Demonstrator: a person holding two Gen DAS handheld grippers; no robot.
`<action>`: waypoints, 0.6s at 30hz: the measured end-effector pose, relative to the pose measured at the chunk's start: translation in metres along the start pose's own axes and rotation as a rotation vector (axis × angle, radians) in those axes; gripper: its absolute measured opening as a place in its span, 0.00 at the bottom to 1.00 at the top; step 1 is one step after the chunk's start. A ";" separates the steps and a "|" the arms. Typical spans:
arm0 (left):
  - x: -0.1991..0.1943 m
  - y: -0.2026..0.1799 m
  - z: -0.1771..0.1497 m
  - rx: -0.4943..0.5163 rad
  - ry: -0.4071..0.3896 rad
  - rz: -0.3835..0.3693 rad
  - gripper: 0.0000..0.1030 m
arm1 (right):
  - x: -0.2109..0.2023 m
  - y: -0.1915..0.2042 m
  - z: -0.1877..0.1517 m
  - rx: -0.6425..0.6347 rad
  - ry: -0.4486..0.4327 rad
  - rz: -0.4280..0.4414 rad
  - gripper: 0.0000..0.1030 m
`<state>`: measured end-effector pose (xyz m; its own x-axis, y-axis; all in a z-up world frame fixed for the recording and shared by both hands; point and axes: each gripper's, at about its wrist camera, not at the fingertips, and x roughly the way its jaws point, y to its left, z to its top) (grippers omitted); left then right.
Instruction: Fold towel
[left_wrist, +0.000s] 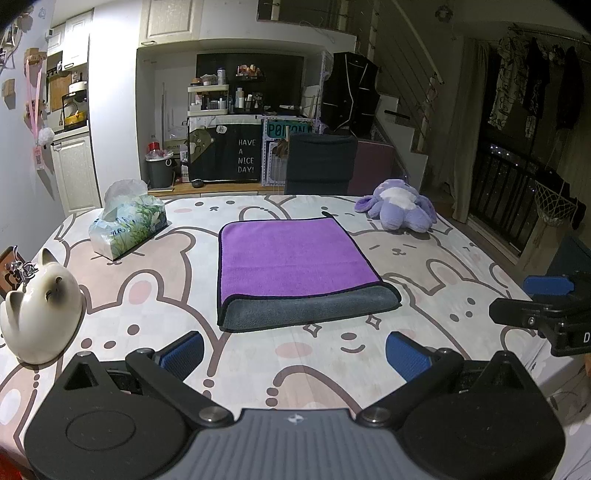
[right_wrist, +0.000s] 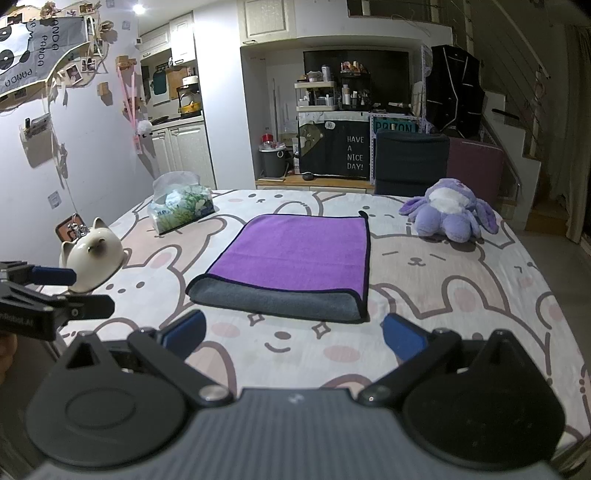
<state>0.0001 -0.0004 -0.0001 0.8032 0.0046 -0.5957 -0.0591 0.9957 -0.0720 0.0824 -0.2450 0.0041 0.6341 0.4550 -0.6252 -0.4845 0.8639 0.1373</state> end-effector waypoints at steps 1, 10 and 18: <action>0.000 0.000 0.000 0.000 0.000 0.000 1.00 | 0.000 0.000 0.000 0.000 0.000 0.000 1.00; 0.000 0.000 0.000 -0.001 0.001 0.000 1.00 | 0.000 0.000 0.000 0.000 0.001 0.001 1.00; 0.001 -0.002 -0.002 0.000 0.001 -0.001 1.00 | 0.001 0.000 0.000 0.000 0.002 0.000 1.00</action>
<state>-0.0002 -0.0024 -0.0025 0.8027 0.0033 -0.5964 -0.0579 0.9957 -0.0725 0.0831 -0.2450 0.0039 0.6330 0.4547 -0.6265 -0.4846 0.8639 0.1373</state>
